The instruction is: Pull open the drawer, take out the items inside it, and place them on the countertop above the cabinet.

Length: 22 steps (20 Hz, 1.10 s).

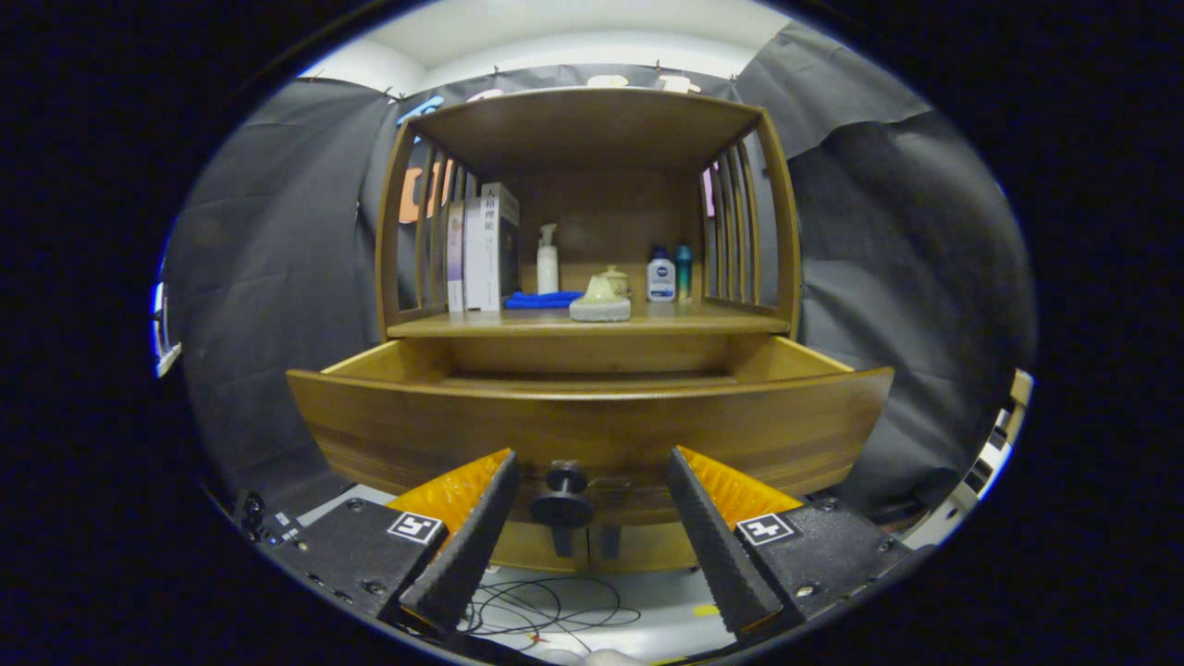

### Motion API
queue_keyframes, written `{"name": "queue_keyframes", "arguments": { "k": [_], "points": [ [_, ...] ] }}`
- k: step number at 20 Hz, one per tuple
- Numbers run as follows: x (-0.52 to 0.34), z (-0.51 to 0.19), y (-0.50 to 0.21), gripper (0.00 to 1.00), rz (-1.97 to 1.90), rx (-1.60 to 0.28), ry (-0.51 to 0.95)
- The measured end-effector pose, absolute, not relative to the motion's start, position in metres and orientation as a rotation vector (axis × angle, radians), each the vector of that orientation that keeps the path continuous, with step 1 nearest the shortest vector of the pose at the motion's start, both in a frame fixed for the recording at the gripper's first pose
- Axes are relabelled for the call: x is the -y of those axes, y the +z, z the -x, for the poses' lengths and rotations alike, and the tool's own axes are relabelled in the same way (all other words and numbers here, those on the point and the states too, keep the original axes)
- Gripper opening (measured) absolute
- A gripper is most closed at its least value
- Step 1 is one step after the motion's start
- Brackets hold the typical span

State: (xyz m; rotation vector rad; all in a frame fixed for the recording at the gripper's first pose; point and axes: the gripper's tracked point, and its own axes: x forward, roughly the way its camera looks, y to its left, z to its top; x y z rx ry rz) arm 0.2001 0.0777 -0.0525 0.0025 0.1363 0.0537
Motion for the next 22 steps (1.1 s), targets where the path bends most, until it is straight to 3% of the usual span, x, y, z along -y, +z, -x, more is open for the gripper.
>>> {"name": "queue_keyframes", "arguments": {
  "k": [22],
  "points": [
    [-0.094, -0.262, -0.063, 1.00, 0.013, -0.139, 0.024]
  ]
}}
